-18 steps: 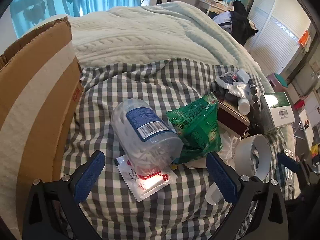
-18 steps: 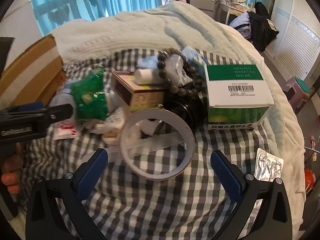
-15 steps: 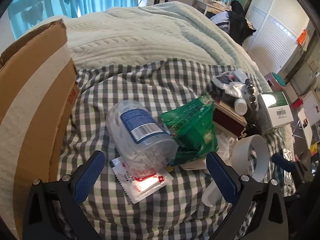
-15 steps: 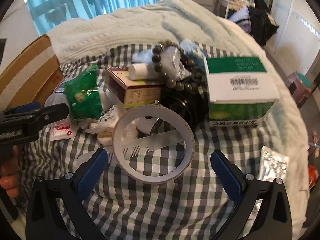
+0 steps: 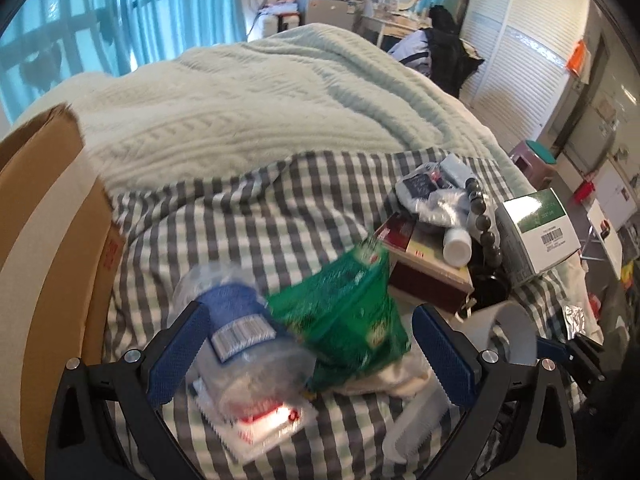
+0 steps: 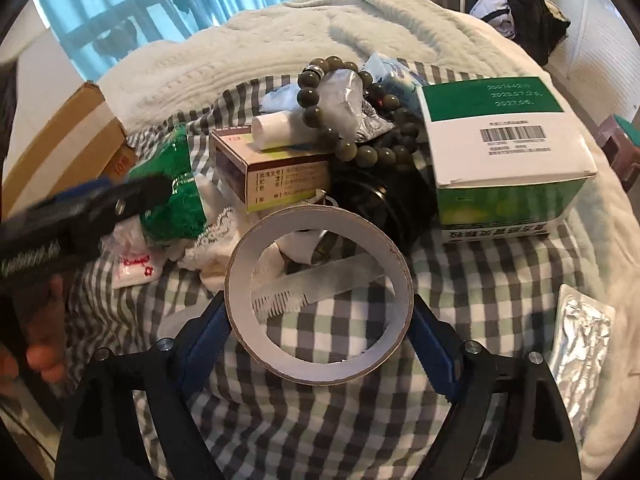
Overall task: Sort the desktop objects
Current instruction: 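Grasp the green snack bag with the left gripper while the right holds a tape roll, then carry the green bag into the cardboard box and open the left gripper, then drop the tape roll into the box with the right gripper, then grasp the clear cotton-swab tub with the left gripper while the right grasps the bead bracelet, then carry the tub and bracelet into the box and open both grippers, then return both grippers to the pile and grasp the silver blister pack with the right gripper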
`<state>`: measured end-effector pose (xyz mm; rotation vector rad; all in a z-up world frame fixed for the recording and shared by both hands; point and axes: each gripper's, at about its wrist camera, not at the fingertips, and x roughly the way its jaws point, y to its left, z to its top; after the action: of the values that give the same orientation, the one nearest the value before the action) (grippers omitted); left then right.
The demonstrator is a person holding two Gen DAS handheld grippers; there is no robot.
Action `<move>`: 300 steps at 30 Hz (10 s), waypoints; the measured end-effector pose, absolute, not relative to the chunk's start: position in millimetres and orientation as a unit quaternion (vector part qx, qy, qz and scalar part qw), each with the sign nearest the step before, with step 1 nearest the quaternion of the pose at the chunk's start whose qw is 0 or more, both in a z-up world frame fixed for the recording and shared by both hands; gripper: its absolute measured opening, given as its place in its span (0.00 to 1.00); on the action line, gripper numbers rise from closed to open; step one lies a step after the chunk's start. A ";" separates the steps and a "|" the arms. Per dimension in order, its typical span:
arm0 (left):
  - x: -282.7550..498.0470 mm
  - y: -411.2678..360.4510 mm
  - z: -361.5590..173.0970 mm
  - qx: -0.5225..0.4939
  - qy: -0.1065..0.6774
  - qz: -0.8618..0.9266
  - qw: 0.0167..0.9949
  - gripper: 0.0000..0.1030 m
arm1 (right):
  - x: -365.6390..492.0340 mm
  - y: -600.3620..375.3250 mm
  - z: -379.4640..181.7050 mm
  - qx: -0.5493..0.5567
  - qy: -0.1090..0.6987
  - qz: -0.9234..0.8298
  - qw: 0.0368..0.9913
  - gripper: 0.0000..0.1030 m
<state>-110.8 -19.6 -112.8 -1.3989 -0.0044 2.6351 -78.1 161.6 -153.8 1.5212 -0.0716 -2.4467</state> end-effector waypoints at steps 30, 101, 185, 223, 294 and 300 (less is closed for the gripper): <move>-93.9 -12.2 -107.0 -0.463 0.061 0.868 0.168 0.49 | -50.9 180.3 -120.7 0.508 -0.048 -0.853 0.114 0.82; -6.7 -271.4 36.4 -0.392 -0.106 0.910 -0.082 0.88 | -55.6 -31.4 89.7 0.383 0.080 -0.885 0.254 0.94; -132.5 -92.0 -168.1 -0.555 -0.122 0.823 0.023 0.92 | -146.8 164.9 -102.5 0.533 0.033 -0.840 0.097 0.11; -64.3 -92.2 5.0 -0.418 -0.135 0.889 0.129 0.64 | -71.6 94.7 56.8 0.432 -0.015 -0.876 0.215 0.11; -26.0 -55.6 -55.5 -0.453 -0.040 0.887 0.078 0.92 | -51.0 141.6 -1.5 0.454 -0.018 -0.883 0.115 0.56; -50.6 -50.9 -101.7 -0.486 -0.047 0.870 0.064 0.92 | -46.3 197.7 -33.3 0.463 -0.026 -0.885 0.045 0.56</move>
<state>-50.6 -50.9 -101.7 -1.4685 -0.1412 2.6268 -46.3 197.7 -33.3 1.4149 -0.0809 -2.7015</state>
